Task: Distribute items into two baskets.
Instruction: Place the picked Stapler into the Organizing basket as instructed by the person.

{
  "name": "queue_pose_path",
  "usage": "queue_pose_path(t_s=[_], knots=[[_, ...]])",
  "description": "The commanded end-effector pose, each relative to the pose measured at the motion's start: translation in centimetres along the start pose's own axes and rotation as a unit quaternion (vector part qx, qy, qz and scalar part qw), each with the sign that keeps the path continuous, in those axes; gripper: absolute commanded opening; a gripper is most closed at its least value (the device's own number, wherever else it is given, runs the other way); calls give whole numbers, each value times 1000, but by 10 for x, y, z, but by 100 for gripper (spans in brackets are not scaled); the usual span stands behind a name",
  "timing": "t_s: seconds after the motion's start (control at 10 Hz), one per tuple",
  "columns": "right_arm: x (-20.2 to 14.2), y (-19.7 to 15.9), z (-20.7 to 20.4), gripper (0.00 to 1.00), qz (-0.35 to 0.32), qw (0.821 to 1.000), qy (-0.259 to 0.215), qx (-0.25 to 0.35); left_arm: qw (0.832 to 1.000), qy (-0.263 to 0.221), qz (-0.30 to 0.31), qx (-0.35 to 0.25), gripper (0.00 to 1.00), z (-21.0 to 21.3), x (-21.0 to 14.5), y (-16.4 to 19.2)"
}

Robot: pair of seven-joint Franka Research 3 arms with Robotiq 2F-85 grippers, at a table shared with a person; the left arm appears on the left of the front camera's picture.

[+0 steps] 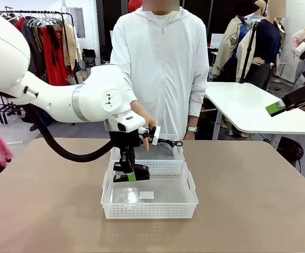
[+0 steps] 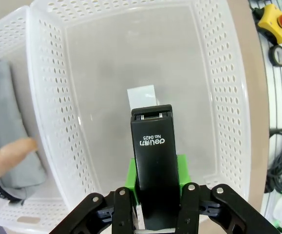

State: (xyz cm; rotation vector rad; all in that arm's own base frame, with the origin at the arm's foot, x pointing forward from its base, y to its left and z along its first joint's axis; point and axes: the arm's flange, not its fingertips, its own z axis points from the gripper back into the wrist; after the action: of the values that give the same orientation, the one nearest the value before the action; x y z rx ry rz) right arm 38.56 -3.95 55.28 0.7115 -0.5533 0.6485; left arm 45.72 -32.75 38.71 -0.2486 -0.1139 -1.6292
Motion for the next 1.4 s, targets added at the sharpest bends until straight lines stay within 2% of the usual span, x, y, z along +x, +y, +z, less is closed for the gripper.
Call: queue_pose_path(t_s=[0.0, 0.5, 1.3], knots=[[0, 0, 0, 100, 0, 1000, -2, -2, 1000, 0, 12, 8, 10, -4, 8, 7], [0, 0, 0, 100, 0, 1000, -2, -2, 1000, 9, 7, -18, 10, -30, 25, 12], [0, 0, 0, 100, 0, 1000, -2, -2, 999, 35, -2, -17, 10, -78, 22, 11]])
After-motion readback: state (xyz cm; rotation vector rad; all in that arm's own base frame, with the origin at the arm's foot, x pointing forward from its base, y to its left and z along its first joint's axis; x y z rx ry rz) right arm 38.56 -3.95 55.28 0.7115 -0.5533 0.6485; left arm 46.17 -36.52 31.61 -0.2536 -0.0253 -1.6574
